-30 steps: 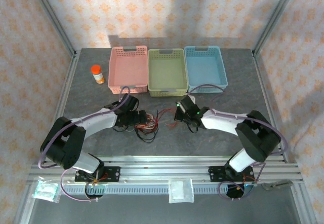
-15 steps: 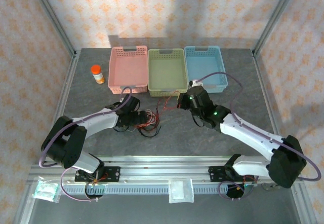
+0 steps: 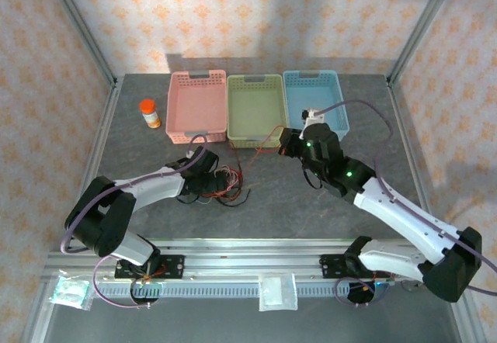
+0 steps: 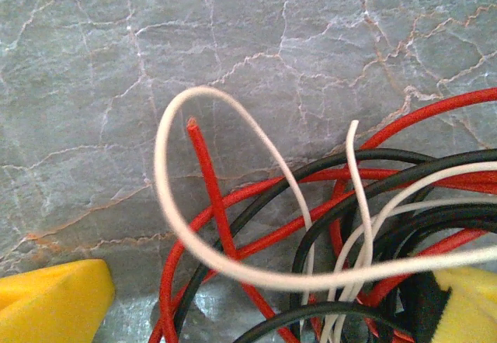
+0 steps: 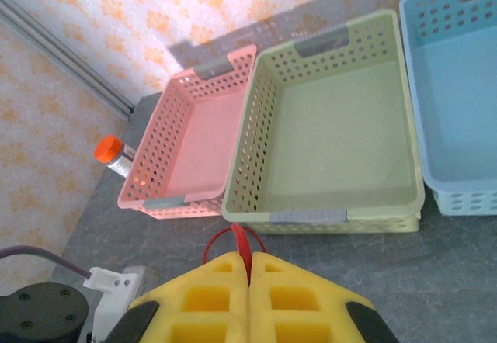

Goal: Untangle the cables

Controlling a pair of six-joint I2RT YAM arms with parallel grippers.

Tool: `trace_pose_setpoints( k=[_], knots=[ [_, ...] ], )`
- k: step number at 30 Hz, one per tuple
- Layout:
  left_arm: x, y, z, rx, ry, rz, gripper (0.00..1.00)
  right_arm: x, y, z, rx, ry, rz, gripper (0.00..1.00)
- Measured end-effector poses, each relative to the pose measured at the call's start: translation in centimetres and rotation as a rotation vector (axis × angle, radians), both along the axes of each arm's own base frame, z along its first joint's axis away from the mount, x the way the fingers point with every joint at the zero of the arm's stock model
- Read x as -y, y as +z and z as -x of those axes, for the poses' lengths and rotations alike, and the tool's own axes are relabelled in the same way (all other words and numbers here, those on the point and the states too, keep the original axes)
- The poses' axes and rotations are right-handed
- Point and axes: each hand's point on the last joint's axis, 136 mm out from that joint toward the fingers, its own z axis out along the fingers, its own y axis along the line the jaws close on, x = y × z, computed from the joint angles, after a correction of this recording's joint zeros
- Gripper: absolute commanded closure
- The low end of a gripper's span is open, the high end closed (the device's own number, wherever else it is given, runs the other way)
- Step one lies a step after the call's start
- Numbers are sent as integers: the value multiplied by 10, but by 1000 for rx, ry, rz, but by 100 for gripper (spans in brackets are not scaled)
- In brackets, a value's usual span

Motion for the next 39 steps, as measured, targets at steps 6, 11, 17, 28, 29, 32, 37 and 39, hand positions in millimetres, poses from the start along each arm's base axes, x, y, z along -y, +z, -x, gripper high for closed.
trace_pose_setpoints(
  k=[6,11,17,28,29,32,37,39],
  knots=[
    [0,0,0,0,1,-1,2,14,33,6,78,-27,-10,100],
    [-1,-1,0,0,1,-4,2,29,60,9,145,-71,-16,100],
    [-1,-1,0,-1,1,-4,2,45,93,15,223,-113,-28,100],
    [-1,-3,0,0,-1,-17,2,66,129,23,298,-171,-15,100],
    [-1,-3,0,-1,-1,-18,2,69,133,25,307,-176,-15,100],
    [-1,-3,-1,-1,0,-20,2,76,146,29,334,-193,-15,100],
    [1,-3,0,3,-9,-24,1,88,155,36,361,-220,-13,100],
    [3,-2,1,6,-15,-27,0,92,157,37,366,-235,-12,100]
  ],
)
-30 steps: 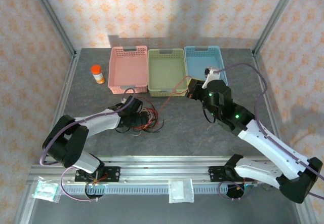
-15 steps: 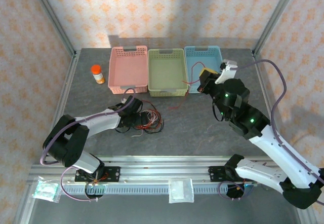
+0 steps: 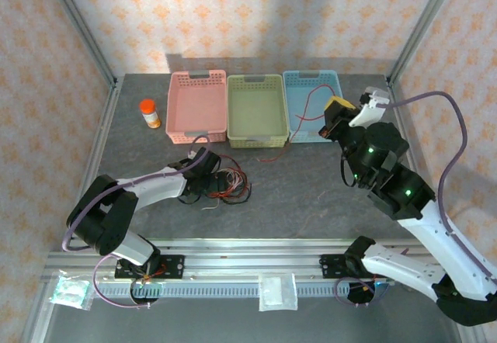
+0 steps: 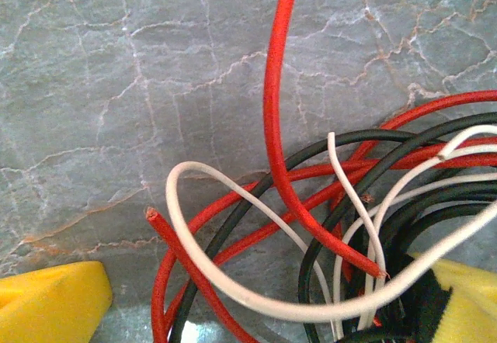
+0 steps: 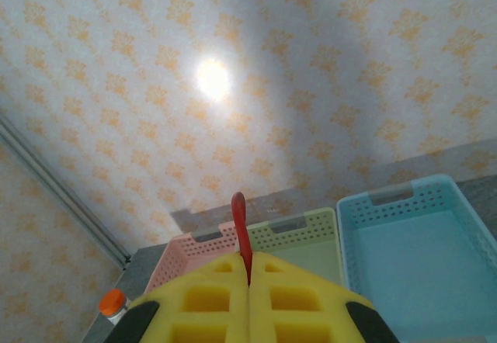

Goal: Untangle the cables

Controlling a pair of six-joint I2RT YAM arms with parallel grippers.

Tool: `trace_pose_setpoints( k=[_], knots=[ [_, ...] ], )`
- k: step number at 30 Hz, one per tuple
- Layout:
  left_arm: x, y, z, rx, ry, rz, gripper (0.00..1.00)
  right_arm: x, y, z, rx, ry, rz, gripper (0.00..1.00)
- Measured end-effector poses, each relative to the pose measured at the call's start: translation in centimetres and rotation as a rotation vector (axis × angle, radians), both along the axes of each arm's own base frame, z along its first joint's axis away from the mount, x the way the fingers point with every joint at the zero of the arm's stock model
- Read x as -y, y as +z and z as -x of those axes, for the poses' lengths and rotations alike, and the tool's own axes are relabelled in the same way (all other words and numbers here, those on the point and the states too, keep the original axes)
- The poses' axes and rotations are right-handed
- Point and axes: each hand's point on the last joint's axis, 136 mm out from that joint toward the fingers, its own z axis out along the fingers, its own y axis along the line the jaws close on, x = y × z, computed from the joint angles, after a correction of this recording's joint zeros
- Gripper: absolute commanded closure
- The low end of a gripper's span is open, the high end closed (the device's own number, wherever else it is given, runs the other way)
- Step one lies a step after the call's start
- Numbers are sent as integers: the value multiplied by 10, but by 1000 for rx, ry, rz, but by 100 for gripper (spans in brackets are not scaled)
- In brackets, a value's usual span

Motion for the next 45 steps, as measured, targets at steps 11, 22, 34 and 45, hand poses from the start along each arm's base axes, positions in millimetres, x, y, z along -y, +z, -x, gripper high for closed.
trace_pose_setpoints(
  k=[11,22,34,45],
  knots=[
    [35,7,11,17,-112,12,0,13,2,4,6,-49,4,100],
    [49,103,3,252,-111,124,1,27,-18,-5,-86,-164,85,100],
    [57,212,-15,532,-77,297,0,36,14,-30,-115,-271,130,100],
    [115,260,-87,637,-85,415,0,33,16,-91,-139,-369,221,100]
  ],
)
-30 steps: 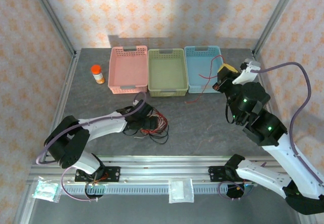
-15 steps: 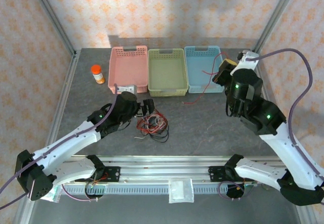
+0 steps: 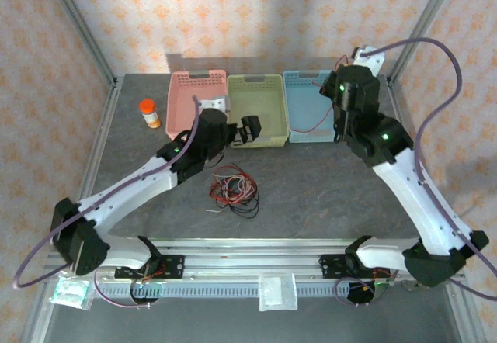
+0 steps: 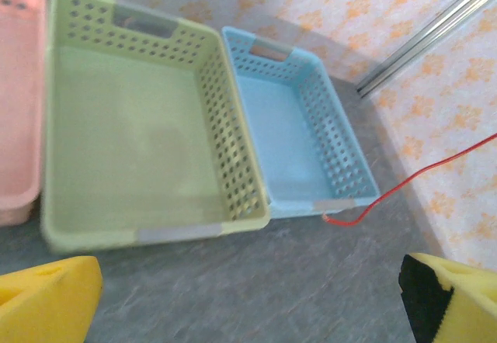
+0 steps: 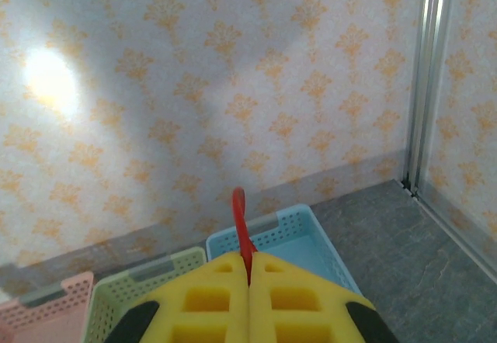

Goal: Untangle the cables

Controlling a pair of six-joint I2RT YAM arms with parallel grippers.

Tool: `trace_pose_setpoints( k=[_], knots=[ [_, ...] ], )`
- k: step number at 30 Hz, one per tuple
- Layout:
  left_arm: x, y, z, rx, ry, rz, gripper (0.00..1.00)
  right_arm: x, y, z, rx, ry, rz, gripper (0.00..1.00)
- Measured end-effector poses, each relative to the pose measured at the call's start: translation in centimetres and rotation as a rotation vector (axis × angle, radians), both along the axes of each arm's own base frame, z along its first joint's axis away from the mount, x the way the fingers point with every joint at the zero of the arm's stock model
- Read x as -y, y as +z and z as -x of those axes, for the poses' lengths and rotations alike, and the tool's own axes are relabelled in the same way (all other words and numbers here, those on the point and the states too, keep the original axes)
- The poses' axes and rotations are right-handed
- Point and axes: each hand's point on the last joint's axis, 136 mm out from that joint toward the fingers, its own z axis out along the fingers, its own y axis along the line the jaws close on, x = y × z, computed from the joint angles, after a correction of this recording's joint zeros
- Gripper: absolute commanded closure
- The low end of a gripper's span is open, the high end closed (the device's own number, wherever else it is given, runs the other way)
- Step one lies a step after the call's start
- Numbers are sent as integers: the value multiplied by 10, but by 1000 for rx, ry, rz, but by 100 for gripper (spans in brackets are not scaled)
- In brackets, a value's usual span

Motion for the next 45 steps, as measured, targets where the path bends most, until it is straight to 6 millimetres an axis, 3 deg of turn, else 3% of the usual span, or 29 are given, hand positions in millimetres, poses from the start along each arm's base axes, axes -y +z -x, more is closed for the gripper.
trace_pose_setpoints(
  k=[10,19,26,30,36,41,45],
  knots=[
    [51,7,-53,21,-74,66,1,16,-13,-69,-53,-43,39,100],
    [83,4,-75,-4,-162,146,1,26,-43,-112,-109,-54,50,100],
    [88,0,-74,-26,-180,164,1,29,-94,-136,-235,-83,87,100],
    [88,-5,-73,-32,-182,162,1,29,-115,-135,-286,-86,99,100],
    [86,-28,-67,-72,-181,137,1,29,-146,-138,-347,-86,113,100],
    [83,-48,-62,-107,-179,116,1,28,-195,-154,-428,-63,102,100],
    [82,-52,-60,-110,-169,106,1,26,-240,-167,-507,-23,70,100]
  ],
)
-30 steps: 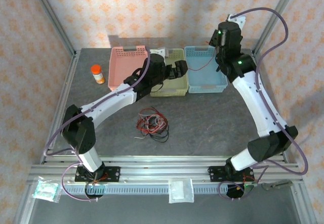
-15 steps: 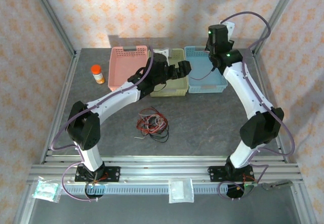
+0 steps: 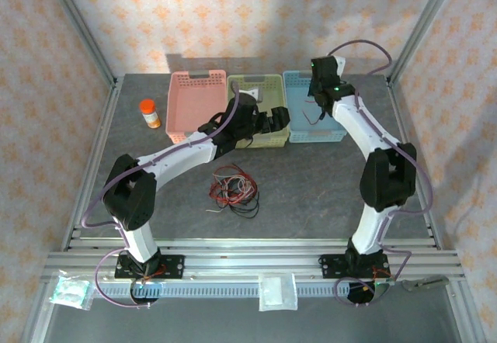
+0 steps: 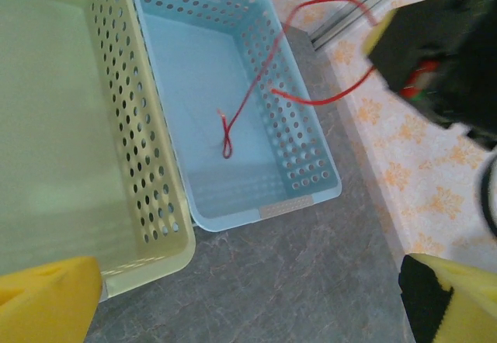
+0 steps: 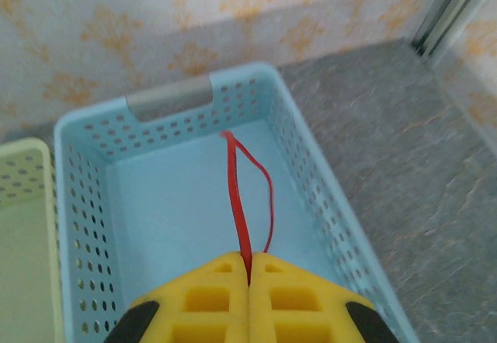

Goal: Untangle the cables

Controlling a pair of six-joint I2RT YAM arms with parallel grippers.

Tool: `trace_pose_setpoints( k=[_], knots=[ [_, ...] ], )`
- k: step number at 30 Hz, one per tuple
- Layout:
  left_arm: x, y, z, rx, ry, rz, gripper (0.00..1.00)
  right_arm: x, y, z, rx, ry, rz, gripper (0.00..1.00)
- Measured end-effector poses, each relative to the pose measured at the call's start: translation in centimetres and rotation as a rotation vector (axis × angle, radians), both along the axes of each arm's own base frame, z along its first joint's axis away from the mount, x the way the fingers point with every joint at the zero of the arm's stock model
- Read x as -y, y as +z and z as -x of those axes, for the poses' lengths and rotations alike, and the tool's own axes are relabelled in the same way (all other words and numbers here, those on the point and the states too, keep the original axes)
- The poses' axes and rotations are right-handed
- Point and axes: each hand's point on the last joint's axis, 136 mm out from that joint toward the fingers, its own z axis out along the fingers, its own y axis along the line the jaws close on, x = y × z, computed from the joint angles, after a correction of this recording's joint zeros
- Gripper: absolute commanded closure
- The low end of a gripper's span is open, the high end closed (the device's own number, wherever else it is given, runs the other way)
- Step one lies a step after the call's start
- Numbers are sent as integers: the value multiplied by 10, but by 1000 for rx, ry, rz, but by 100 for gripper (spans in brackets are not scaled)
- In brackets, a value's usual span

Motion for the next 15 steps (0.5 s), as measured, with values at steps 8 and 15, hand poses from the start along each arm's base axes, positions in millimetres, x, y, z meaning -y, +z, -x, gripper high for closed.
trace_pose_setpoints(
  k=[8,15],
  knots=[
    [-3,-1,-1,4,29,-14,1,-4,-67,-19,-112,47,-141,100],
    [-3,5,-7,10,47,-21,1,0,-127,-23,-236,67,-256,89]
  ],
)
